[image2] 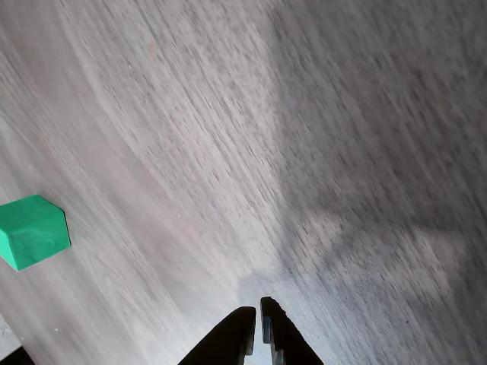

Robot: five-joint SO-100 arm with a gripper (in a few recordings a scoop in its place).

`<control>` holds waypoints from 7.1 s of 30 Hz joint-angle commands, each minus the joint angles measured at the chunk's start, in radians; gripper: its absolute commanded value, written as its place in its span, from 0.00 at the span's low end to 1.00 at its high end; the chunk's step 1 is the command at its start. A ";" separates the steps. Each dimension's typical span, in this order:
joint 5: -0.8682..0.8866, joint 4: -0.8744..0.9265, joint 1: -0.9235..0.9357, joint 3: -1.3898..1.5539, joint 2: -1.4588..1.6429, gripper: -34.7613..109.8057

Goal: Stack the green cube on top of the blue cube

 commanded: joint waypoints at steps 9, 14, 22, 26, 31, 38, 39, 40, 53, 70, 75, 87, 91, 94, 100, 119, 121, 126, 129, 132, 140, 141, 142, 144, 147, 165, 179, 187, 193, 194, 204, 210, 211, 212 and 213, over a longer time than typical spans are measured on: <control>-0.092 0.003 0.029 0.002 0.025 0.24; -0.087 0.006 0.032 0.002 0.025 0.24; -0.083 0.006 0.034 0.002 0.025 0.24; -0.080 0.003 0.035 -0.006 0.025 0.24; -0.086 -0.017 0.061 -0.302 0.014 0.26; -0.026 -0.015 0.029 -1.012 -0.733 0.43; -0.023 -0.015 0.026 -1.072 -0.815 0.43; -0.017 -0.014 0.021 -1.123 -0.885 0.43; 0.106 0.069 -0.064 -1.390 -1.540 0.46; 0.117 -0.129 -0.075 -1.401 -1.781 0.46; 0.117 -0.133 -0.077 -1.468 -1.867 0.46; 0.118 -0.172 -0.100 -1.585 -2.026 0.41; 0.126 -0.186 -0.110 -1.591 -2.052 0.24; 0.124 -0.184 -0.110 -1.592 -2.069 0.24; 0.089 -0.080 -0.037 -1.689 -2.040 0.24; -0.178 0.012 0.371 -1.832 -1.908 0.24; -0.179 -0.009 0.390 -1.832 -1.924 0.24; -0.183 -0.032 0.402 -1.835 -1.980 0.24; -0.183 -0.040 0.399 -1.835 -2.002 0.24; -0.183 -0.061 0.402 -1.835 -2.019 0.24; -0.164 -0.078 0.391 -1.836 -2.056 0.24; -0.164 -0.080 0.388 -1.836 -2.059 0.24; -0.164 -0.083 0.385 -1.836 -2.063 0.24; -0.163 -0.087 0.379 -1.836 -2.071 0.24; -0.161 -0.103 0.374 -1.836 -2.080 0.24; -0.161 -0.103 0.370 -1.852 -2.098 0.44; -0.155 -0.002 0.354 -1.853 -1.976 0.44; -0.155 0.290 0.301 -1.842 -1.690 0.45; -0.170 0.390 0.232 -1.588 -1.258 0.46; -0.176 0.390 0.218 -1.517 -1.170 0.46; -0.192 0.158 0.189 -0.805 -0.311 0.46; -0.152 0.129 0.110 -0.647 -0.265 0.46; -0.132 0.112 0.094 -0.607 -0.242 0.46; -0.103 0.095 0.087 -0.568 -0.212 0.46; -0.063 0.084 0.087 -0.532 -0.179 0.46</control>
